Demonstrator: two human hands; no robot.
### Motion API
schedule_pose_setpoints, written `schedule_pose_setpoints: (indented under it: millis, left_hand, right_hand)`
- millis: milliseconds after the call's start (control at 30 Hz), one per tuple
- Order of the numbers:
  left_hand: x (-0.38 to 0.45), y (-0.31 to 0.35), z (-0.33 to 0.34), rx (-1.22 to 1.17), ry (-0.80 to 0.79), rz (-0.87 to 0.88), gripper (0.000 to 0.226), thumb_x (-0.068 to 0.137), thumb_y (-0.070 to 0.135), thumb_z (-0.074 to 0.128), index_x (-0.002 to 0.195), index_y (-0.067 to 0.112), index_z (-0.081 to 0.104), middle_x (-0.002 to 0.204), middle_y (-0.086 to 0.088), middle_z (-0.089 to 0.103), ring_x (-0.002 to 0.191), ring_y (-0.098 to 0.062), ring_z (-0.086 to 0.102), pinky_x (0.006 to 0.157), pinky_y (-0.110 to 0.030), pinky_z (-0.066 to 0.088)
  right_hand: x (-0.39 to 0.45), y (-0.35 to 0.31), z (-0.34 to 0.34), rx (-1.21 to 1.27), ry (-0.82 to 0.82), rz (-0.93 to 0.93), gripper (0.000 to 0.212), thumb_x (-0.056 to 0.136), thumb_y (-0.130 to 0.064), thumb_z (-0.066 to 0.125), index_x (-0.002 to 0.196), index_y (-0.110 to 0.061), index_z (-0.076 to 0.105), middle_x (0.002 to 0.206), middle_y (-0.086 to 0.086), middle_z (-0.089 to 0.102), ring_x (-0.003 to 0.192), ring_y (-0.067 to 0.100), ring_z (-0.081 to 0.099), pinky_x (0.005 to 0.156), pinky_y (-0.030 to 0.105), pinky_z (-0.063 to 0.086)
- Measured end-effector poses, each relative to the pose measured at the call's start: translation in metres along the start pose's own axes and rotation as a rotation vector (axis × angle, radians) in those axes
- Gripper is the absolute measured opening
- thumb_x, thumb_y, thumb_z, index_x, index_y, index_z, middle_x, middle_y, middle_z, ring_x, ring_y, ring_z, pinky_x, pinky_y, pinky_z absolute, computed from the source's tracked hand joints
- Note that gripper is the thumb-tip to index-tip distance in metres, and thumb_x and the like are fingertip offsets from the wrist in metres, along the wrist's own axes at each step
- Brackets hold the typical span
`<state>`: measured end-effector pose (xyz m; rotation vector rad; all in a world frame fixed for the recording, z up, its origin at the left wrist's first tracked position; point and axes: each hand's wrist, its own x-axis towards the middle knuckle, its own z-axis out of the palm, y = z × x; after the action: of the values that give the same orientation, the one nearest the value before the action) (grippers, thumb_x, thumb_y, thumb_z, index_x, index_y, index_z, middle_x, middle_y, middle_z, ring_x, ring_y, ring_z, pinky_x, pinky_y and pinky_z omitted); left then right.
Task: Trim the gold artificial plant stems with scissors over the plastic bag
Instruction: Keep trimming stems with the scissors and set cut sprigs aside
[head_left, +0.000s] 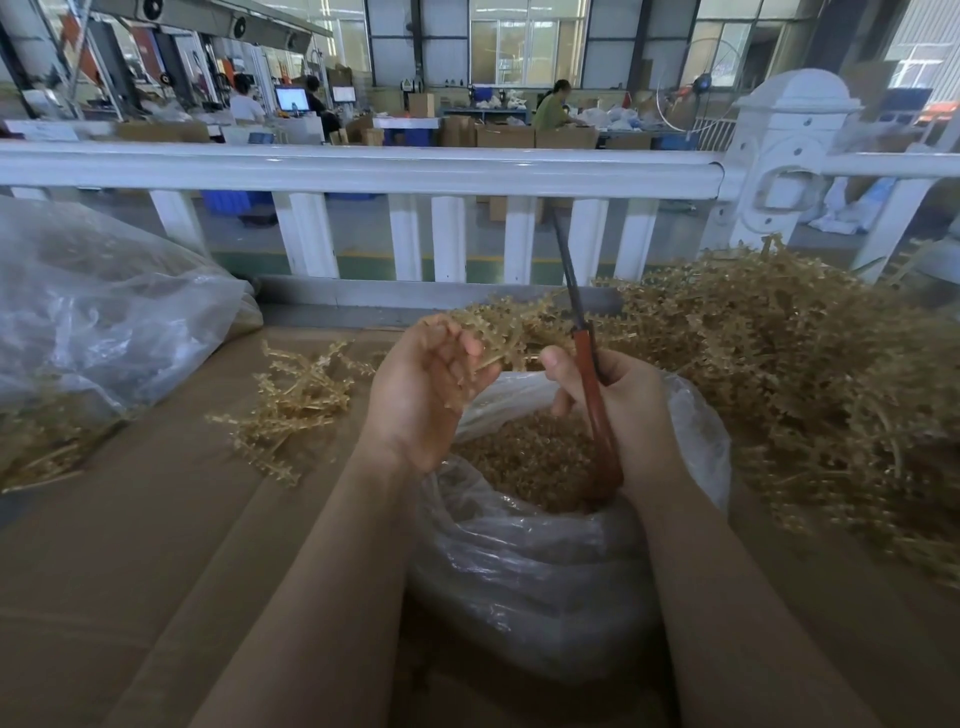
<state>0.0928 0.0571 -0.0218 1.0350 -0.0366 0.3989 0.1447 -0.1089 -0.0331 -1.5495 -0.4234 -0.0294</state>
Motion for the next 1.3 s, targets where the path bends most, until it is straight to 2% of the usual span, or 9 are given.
schedule_pose_setpoints:
  millis: [167, 233, 433, 567, 733, 867, 1000, 1133, 1300]
  left_hand:
    - [-0.001, -0.002, 0.005, 0.186, -0.015, -0.006, 0.028, 0.078, 0.020, 0.044, 0.060, 0.025, 0.064, 0.067, -0.004, 0.046, 0.070, -0.025, 0.031, 0.080, -0.046, 0.031]
    - [-0.002, -0.002, 0.007, 0.191, -0.035, -0.002, 0.027, 0.078, 0.020, 0.045, 0.059, 0.025, 0.064, 0.066, -0.003, 0.049, 0.067, -0.023, 0.035, 0.077, -0.047, 0.031]
    - [-0.002, -0.004, 0.008, 0.192, -0.133, 0.013, 0.014, 0.087, 0.001, 0.064, 0.090, 0.011, 0.054, 0.066, 0.002, 0.058, 0.063, -0.014, 0.054, 0.073, -0.030, 0.049]
    - [-0.002, -0.008, 0.008, 0.329, -0.091, -0.062, 0.047, 0.071, 0.004, 0.080, 0.112, 0.007, 0.056, 0.076, -0.001, 0.062, 0.069, -0.025, 0.053, 0.054, -0.025, 0.043]
    - [0.000, -0.009, 0.006, 0.320, -0.005, -0.103, 0.054, 0.061, 0.004, 0.088, 0.108, 0.010, 0.061, 0.081, 0.002, 0.068, 0.076, -0.025, 0.060, 0.067, -0.032, 0.045]
    - [-0.001, -0.008, 0.006, 0.373, -0.108, -0.041, 0.023, 0.063, 0.010, 0.085, 0.080, 0.018, 0.072, 0.073, 0.001, 0.072, 0.064, -0.016, 0.061, 0.058, -0.023, 0.048]
    - [-0.005, -0.008, 0.008, 0.381, -0.268, 0.046, 0.013, 0.073, -0.001, 0.079, 0.080, 0.007, 0.072, 0.083, -0.019, 0.075, 0.080, -0.028, 0.074, 0.077, -0.033, 0.060]
    - [-0.005, -0.012, 0.014, 0.589, -0.145, 0.303, 0.026, 0.068, -0.008, 0.081, 0.072, 0.013, 0.067, 0.071, 0.002, 0.069, 0.067, -0.016, 0.062, 0.070, -0.028, 0.054]
    - [-0.008, -0.012, 0.017, 0.725, -0.188, 0.333, 0.012, 0.073, -0.007, 0.081, 0.078, 0.002, 0.075, 0.082, -0.014, 0.065, 0.076, -0.025, 0.059, 0.072, -0.038, 0.054]
  right_hand:
    - [0.002, 0.001, 0.000, 0.015, -0.052, 0.007, 0.025, 0.084, -0.035, 0.079, 0.077, -0.012, 0.073, 0.060, 0.000, 0.069, 0.047, -0.002, 0.057, 0.051, 0.008, 0.042]
    - [0.004, 0.004, 0.001, -0.052, -0.063, 0.024, 0.018, 0.084, -0.031, 0.081, 0.079, -0.015, 0.074, 0.062, -0.002, 0.070, 0.053, 0.000, 0.060, 0.052, 0.009, 0.043]
    - [0.005, 0.006, 0.004, -0.013, -0.067, -0.001, 0.006, 0.085, -0.016, 0.080, 0.086, -0.017, 0.074, 0.067, -0.001, 0.072, 0.069, 0.008, 0.068, 0.067, 0.012, 0.051]
    - [0.004, 0.007, 0.002, 0.016, -0.059, -0.030, 0.006, 0.088, -0.011, 0.076, 0.083, -0.014, 0.074, 0.066, -0.002, 0.070, 0.068, 0.007, 0.067, 0.071, 0.015, 0.052]
    - [0.004, 0.009, 0.002, 0.012, -0.068, -0.044, 0.006, 0.089, -0.013, 0.074, 0.083, -0.012, 0.073, 0.066, -0.001, 0.070, 0.070, 0.010, 0.067, 0.076, 0.021, 0.053]
    - [0.004, 0.009, 0.001, 0.109, -0.076, -0.047, 0.015, 0.090, -0.021, 0.076, 0.086, -0.006, 0.074, 0.066, 0.005, 0.068, 0.071, 0.020, 0.067, 0.084, 0.037, 0.056]
    - [0.004, 0.010, 0.002, 0.108, -0.056, -0.046, 0.023, 0.091, -0.022, 0.075, 0.087, 0.000, 0.072, 0.065, 0.009, 0.066, 0.065, 0.020, 0.064, 0.075, 0.036, 0.054]
    - [0.004, 0.011, 0.002, 0.167, -0.048, -0.019, 0.023, 0.093, -0.021, 0.072, 0.078, -0.005, 0.068, 0.060, 0.007, 0.063, 0.049, 0.007, 0.056, 0.057, 0.016, 0.046]
    - [0.005, 0.014, 0.001, 0.225, -0.009, -0.028, 0.021, 0.094, -0.014, 0.071, 0.074, -0.008, 0.068, 0.057, 0.002, 0.063, 0.049, 0.006, 0.059, 0.051, 0.013, 0.046]
